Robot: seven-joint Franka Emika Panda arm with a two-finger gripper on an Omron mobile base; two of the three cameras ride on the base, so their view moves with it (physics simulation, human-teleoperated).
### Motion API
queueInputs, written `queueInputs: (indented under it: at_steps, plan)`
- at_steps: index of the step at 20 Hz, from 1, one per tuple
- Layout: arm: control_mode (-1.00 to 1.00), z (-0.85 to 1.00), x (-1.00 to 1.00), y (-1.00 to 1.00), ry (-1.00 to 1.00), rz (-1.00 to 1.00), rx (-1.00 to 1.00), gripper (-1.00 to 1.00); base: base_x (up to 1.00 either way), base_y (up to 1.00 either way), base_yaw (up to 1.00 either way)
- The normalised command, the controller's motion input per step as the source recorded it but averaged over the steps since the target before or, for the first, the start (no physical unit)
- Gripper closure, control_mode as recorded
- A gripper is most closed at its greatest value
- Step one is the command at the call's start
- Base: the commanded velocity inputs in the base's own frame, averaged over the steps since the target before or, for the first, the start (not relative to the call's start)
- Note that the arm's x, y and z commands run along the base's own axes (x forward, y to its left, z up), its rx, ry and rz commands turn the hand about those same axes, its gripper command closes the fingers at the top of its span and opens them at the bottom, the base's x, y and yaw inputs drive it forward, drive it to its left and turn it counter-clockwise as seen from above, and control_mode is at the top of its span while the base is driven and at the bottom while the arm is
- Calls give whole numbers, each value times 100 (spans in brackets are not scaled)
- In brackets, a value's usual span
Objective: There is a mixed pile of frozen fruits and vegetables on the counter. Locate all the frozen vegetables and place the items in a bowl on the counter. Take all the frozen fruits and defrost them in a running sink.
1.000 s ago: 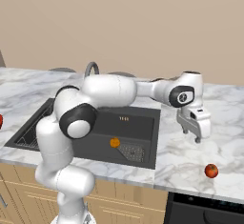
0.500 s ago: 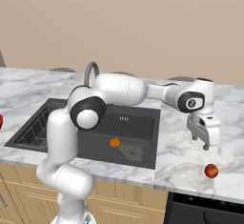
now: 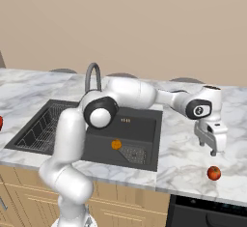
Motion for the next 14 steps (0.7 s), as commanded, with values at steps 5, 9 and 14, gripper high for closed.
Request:
queueInputs:
  at_steps: [5,9,14]
  plan:
    - [-100,-36,0,-36,0,0,0,-100,0,0,0]
    - [-100,-36,-7,-19,0,-4,-1,-100,0,0,0]
    - [-100,-36,-5,-13,2,-7,-4,-100,0,0,0]
